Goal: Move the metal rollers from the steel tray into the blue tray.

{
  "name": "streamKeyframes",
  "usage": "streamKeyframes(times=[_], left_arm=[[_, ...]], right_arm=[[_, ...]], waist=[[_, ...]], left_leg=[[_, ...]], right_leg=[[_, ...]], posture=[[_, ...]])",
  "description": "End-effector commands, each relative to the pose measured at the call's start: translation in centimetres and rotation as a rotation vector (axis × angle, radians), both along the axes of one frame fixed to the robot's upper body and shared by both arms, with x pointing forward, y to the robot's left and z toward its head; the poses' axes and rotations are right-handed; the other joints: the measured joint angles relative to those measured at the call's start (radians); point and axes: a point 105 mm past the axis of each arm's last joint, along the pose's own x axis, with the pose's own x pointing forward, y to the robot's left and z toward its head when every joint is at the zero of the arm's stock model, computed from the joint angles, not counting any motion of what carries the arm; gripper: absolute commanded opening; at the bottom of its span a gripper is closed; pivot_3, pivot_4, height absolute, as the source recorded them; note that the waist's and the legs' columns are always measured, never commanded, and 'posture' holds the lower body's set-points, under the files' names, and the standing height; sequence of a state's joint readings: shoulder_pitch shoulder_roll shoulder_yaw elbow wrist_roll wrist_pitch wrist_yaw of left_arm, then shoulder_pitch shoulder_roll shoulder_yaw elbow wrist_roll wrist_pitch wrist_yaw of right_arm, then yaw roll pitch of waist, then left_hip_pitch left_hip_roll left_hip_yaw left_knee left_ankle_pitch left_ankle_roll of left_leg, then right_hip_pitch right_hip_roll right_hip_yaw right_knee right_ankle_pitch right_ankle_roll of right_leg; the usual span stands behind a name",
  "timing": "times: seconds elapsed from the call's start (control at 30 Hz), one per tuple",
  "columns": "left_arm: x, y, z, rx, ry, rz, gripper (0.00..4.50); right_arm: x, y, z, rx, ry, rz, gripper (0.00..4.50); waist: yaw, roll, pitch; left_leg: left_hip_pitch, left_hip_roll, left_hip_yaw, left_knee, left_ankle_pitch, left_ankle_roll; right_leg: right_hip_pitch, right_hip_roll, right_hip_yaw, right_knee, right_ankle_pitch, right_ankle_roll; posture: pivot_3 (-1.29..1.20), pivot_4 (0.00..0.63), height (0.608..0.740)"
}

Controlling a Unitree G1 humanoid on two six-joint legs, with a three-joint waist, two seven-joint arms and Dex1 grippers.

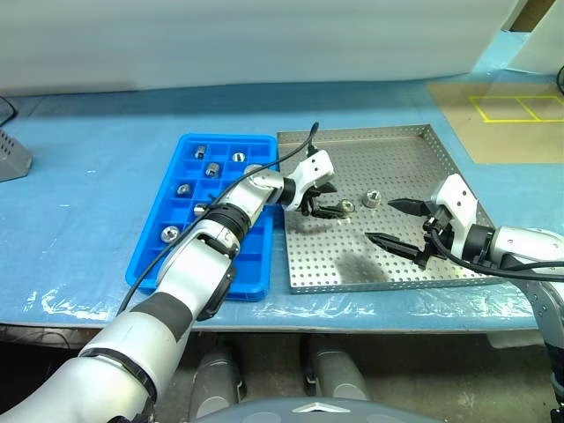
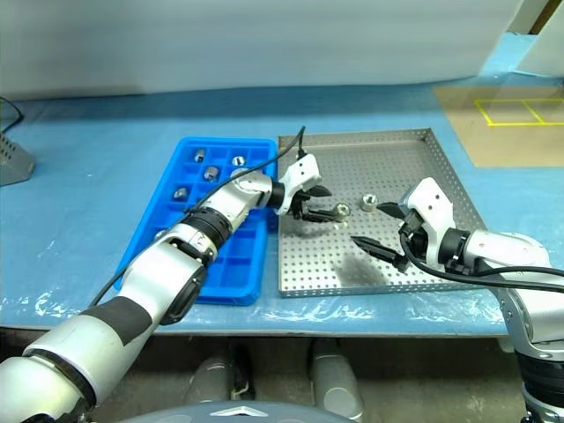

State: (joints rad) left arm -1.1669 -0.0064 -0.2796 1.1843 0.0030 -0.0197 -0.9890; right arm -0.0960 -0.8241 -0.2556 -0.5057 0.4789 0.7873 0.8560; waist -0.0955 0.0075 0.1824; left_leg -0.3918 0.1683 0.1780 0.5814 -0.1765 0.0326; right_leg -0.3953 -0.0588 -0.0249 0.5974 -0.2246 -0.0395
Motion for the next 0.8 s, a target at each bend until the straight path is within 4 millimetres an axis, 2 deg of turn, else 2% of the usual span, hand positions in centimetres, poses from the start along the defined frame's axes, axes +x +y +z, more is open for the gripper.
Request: streamKeyframes(times=[0.03,0.13,0.23,0.3,0.37,0.47,0.6,0.73,0.8], left_arm=[[0.9,-0.6,0.6,0.022,-0.079,0.059,3.44],[1.2,-1.1,1.0,0.000,-0.092,0.098,3.44],[1.1,-1.3,3.4,-0.112,-0.071,0.053,3.44],[1.1,-0.6,4.9,-0.190,-0.041,0.024,3.44],[0.7,0.6,5.8,-0.237,-0.013,-0.030,3.44],[-0.1,2.4,6.2,-0.257,0.006,-0.115,3.44],[-1.9,6.3,6.2,-0.235,-0.026,-0.158,3.44],[-3.8,9.1,5.6,-0.187,-0.076,-0.121,3.44],[-5.5,10.3,5.4,-0.181,-0.088,-0.120,3.44]], right_arm=[[-0.4,-0.3,1.3,-0.016,-0.056,-0.011,4.50],[-0.4,-0.3,1.3,-0.017,-0.057,-0.018,4.50],[0.2,0.1,1.6,0.003,-0.087,-0.031,4.50],[0.9,0.6,0.9,0.006,-0.085,-0.039,4.50],[1.9,1.5,-0.6,-0.001,-0.066,-0.029,4.50],[3.4,2.8,-1.8,0.039,-0.054,-0.033,4.50],[5.2,5.1,-3.3,0.058,-0.043,0.006,4.50],[7.4,5.0,-3.4,0.076,-0.086,-0.044,4.50],[8.0,5.1,-3.4,0.093,-0.093,-0.046,4.50]], waist=[[-0.008,0.000,0.000],[-0.027,0.001,0.000],[-0.033,0.001,0.000],[-0.040,0.001,0.000],[-0.052,0.001,0.000],[-0.064,0.001,-0.001],[-0.077,0.003,-0.001],[-0.079,0.003,-0.001],[-0.074,0.003,-0.001]], left_leg=[[0.000,0.000,0.000,0.000,0.000,0.001],[-0.003,0.000,-0.001,0.000,-0.002,0.003],[-0.007,-0.001,-0.001,0.001,-0.004,0.006],[-0.009,-0.002,-0.001,0.001,-0.004,0.008],[-0.009,-0.001,-0.001,0.001,-0.004,0.008],[-0.009,0.000,-0.001,0.001,-0.004,0.008],[-0.009,0.000,0.000,0.000,-0.004,0.007],[-0.011,0.002,-0.001,0.000,-0.003,0.007],[-0.012,0.002,0.000,0.001,-0.003,0.007]], right_leg=[[0.000,0.000,0.000,-0.001,0.001,0.000],[0.002,0.000,-0.001,-0.008,0.006,-0.003],[0.001,-0.002,-0.002,-0.011,0.006,-0.003],[-0.001,-0.002,-0.002,-0.011,0.006,-0.003],[-0.001,-0.002,-0.003,-0.011,0.006,-0.003],[-0.002,-0.002,-0.004,-0.010,0.006,-0.003],[-0.003,-0.002,-0.003,-0.009,0.007,-0.004],[-0.004,-0.002,-0.005,-0.007,0.007,-0.005],[-0.004,-0.003,-0.005,-0.007,0.007,-0.005]], posture=[[-0.65,0.150,0.740],[-0.65,0.150,0.740],[-0.65,0.150,0.740],[-0.64,0.150,0.740],[-0.63,0.150,0.740],[-0.61,0.150,0.740],[-0.53,0.150,0.740],[-0.49,0.150,0.740],[-0.47,0.150,0.740]])
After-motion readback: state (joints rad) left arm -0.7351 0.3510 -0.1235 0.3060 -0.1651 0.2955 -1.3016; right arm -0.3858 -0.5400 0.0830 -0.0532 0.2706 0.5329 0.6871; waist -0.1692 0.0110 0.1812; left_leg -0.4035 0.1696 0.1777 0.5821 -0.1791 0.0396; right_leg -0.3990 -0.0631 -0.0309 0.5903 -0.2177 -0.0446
